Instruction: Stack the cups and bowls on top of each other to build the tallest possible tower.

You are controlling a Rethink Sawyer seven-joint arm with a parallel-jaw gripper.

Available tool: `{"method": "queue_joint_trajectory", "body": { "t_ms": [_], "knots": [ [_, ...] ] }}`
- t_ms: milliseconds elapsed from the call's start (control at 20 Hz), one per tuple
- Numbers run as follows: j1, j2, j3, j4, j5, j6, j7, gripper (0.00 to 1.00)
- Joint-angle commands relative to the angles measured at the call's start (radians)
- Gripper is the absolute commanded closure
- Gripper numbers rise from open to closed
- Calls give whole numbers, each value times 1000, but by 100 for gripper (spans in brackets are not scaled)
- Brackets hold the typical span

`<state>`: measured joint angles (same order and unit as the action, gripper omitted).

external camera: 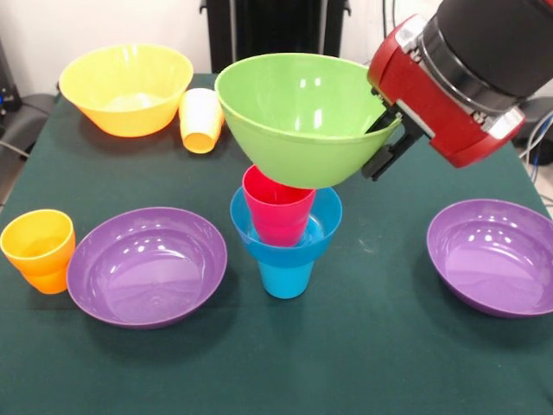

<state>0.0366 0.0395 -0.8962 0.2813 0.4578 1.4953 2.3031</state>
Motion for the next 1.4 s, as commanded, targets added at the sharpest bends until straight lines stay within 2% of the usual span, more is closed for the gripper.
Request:
{"method": "queue_joint_trajectory", "body": {
  "t_ms": [50,400,650,1150,1400],
  "knots": [
    [2,-46,141,125,-100,-58,-315,100],
    [1,-54,169,142,-124,-85,-325,100],
    [-27,-16,151,52,-104,-35,-312,100],
    [-52,15,136,-15,-59,45,-299,100],
    [-23,-17,182,67,-80,7,-312,100]
  ]
}}
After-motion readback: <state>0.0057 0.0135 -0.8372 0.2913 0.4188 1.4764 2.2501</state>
